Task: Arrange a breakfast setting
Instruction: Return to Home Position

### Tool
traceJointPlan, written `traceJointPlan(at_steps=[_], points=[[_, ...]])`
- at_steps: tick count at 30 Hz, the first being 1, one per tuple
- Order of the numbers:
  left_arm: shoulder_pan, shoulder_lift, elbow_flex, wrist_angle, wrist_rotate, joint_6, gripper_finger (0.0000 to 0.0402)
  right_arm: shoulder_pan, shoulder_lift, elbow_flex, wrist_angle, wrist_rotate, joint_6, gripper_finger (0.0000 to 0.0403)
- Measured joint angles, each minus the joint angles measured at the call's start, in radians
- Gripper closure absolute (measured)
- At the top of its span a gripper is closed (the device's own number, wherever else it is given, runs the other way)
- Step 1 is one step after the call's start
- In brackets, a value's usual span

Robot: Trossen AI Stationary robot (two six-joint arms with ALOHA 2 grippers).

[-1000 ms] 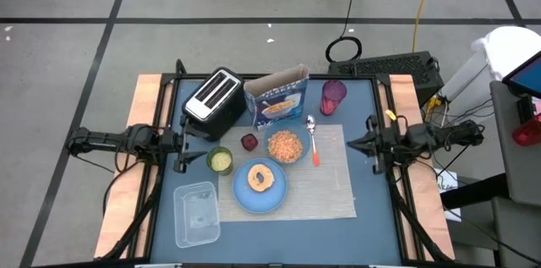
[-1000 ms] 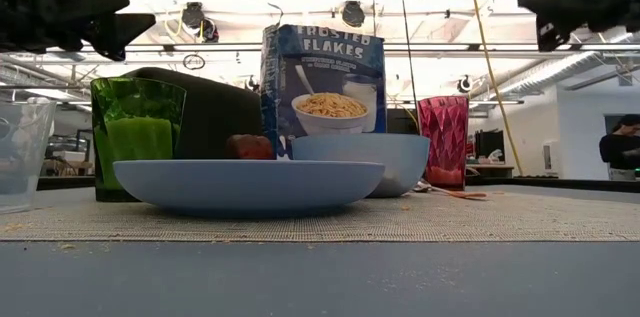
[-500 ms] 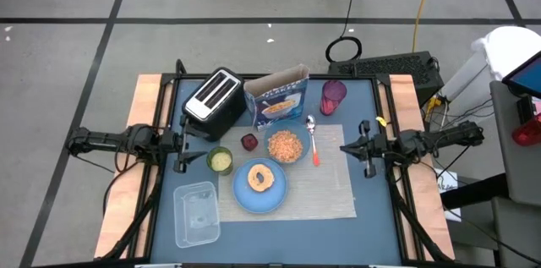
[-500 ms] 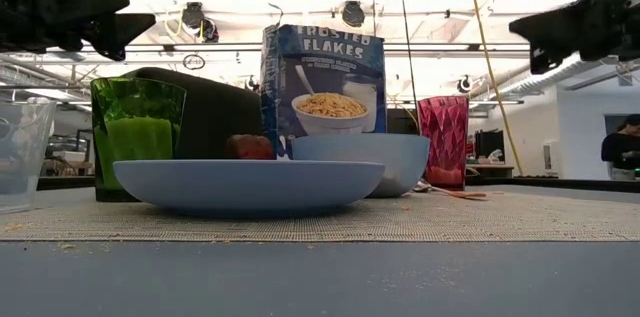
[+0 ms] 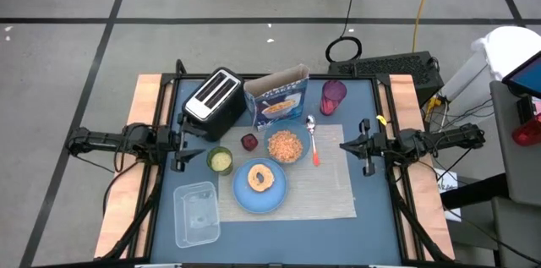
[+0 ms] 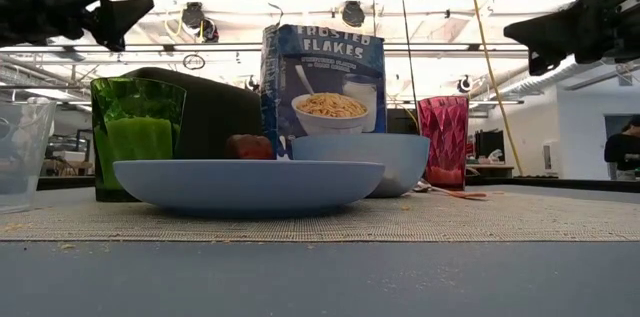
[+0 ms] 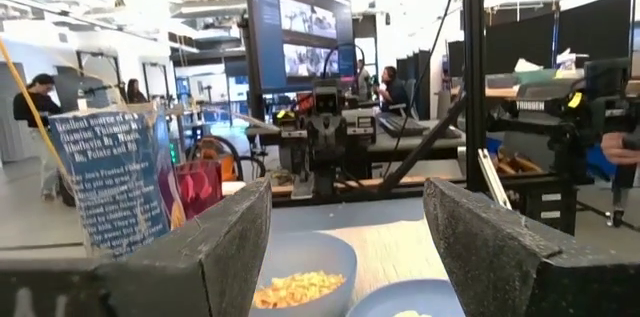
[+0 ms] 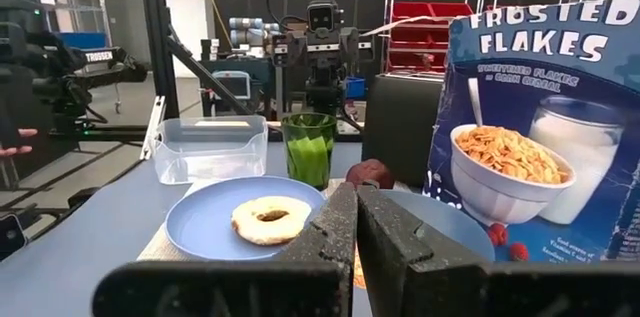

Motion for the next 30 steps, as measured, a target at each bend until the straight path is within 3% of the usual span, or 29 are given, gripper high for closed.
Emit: traceJointPlan(at_steps=[30], points=[[0.0,0.0,0.0,0.012,0.0,-0.001,0.0133,0.0,0.011,-0.017,0.03,-0.003,-0.031,0.0399]])
